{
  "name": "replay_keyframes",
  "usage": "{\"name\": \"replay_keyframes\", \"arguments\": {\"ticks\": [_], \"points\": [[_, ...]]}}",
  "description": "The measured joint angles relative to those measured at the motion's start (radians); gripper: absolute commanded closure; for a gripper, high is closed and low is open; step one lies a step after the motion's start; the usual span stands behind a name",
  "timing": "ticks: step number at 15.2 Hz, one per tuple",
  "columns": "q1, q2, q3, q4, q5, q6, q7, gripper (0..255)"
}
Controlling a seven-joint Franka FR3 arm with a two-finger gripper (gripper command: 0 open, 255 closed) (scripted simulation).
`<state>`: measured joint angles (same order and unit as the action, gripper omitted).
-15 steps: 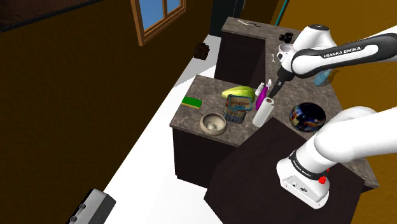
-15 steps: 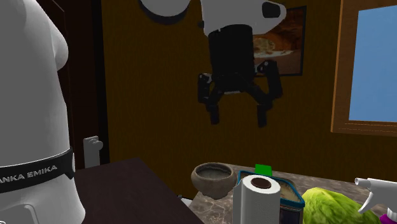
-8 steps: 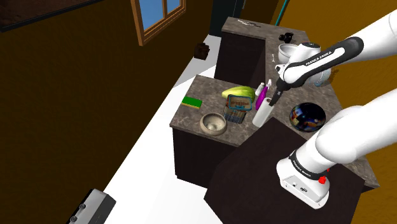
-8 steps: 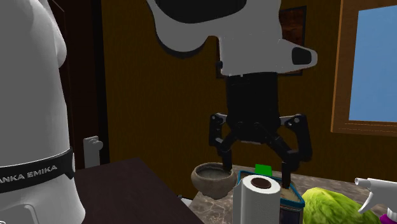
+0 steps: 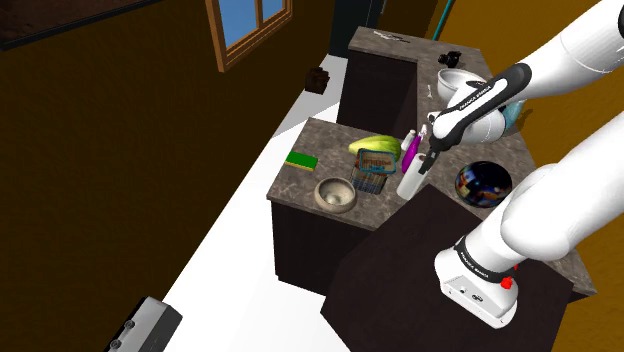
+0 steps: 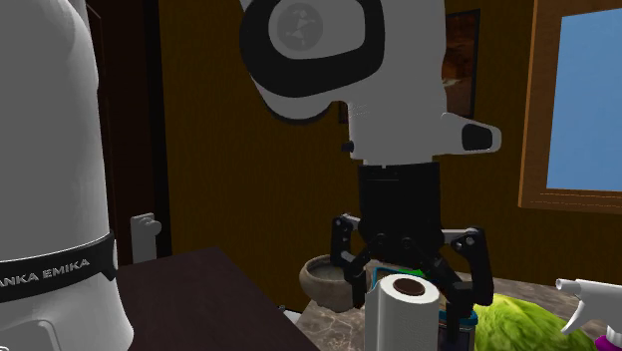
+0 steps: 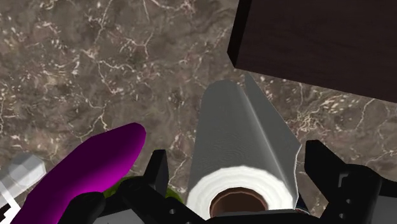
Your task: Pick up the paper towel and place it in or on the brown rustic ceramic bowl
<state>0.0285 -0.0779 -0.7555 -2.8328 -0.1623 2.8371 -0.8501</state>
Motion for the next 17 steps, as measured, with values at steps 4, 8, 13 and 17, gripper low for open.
{"name": "replay_keyframes", "arguments": {"ticks": [4, 8, 13, 17], "points": [[0.007, 0.012, -0.004, -0.002, 0.021, 0.013, -0.015, 0], [0.007, 0.012, -0.004, -0.002, 0.022, 0.014, -0.016, 255], [0.007, 0.012, -0.004, -0.002, 0.022, 0.013, -0.016, 255], [0.007, 0.012, -0.004, -0.003, 0.022, 0.013, -0.016, 255]]}}
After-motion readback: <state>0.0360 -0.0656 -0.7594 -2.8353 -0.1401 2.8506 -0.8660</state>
